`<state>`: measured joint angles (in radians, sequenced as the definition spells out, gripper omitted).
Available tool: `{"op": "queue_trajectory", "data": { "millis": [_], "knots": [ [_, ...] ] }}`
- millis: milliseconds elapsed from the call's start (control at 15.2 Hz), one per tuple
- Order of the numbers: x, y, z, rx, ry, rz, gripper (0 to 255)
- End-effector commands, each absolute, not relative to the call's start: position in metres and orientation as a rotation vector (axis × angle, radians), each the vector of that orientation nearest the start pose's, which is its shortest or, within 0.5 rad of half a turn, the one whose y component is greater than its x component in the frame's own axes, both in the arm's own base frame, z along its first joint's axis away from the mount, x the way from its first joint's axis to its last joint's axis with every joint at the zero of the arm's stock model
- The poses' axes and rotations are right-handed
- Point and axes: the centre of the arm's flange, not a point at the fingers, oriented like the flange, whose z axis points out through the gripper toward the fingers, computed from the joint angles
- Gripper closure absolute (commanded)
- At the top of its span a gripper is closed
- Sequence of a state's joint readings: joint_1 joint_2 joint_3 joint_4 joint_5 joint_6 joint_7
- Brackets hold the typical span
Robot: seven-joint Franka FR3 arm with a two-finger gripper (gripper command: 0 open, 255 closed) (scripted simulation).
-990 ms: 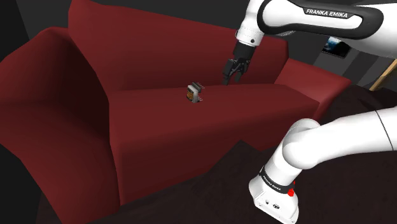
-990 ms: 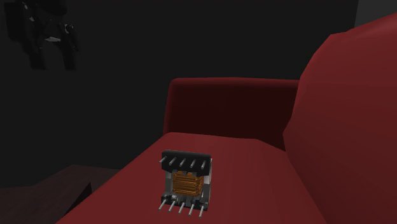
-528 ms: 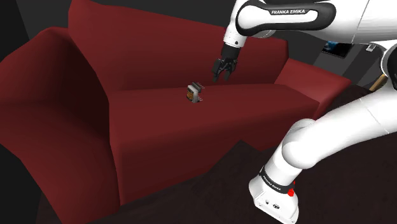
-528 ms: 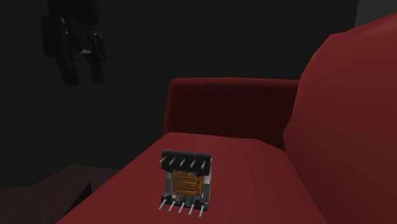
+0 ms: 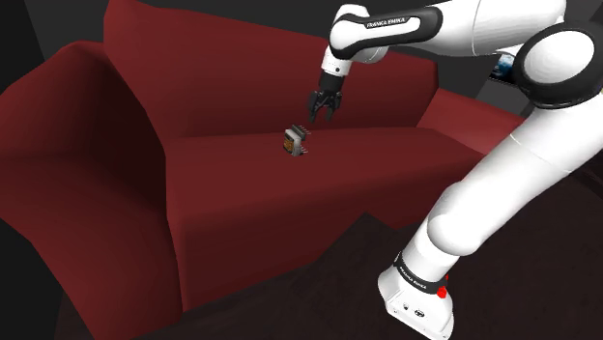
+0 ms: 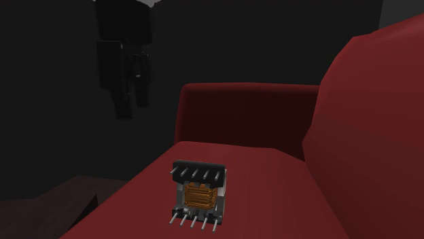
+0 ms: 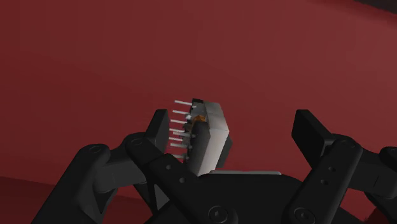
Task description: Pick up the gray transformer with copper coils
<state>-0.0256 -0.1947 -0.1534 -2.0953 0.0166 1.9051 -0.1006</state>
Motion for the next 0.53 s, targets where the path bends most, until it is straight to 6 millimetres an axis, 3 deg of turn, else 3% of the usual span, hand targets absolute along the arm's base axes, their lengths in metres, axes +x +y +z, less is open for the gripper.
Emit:
{"op": "queue_trajectory", "data": {
  "millis": [0,396,462],
  "knots": [
    [0.518,-0.102,0.492,-3.090,0.129,-0.004,0],
    [0.584,-0.139,0.460,-3.076,0.142,0.023,0],
    [0.585,-0.139,0.459,-3.076,0.142,0.024,0]
  ]
}}
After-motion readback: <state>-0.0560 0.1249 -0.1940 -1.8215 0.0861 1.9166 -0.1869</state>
